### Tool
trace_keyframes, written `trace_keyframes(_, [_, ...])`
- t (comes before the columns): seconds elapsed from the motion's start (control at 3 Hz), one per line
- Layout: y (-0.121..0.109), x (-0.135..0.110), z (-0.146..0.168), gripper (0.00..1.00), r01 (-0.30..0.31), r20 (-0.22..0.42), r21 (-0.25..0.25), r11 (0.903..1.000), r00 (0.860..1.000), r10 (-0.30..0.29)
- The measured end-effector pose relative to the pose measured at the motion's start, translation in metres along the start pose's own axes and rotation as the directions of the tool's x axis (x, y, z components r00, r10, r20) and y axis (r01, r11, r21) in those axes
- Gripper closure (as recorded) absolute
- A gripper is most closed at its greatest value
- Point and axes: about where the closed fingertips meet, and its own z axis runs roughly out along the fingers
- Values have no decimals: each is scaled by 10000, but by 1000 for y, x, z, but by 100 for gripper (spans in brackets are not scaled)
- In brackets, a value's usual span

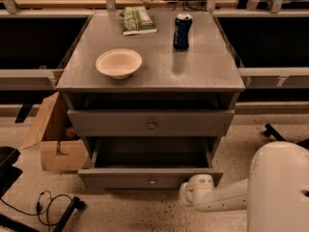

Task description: Close middle drawer

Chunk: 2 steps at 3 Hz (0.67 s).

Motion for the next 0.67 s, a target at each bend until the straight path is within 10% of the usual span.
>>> trace_keyframes(0.67, [38, -6, 1, 100, -135, -31, -676, 9976, 9999, 133])
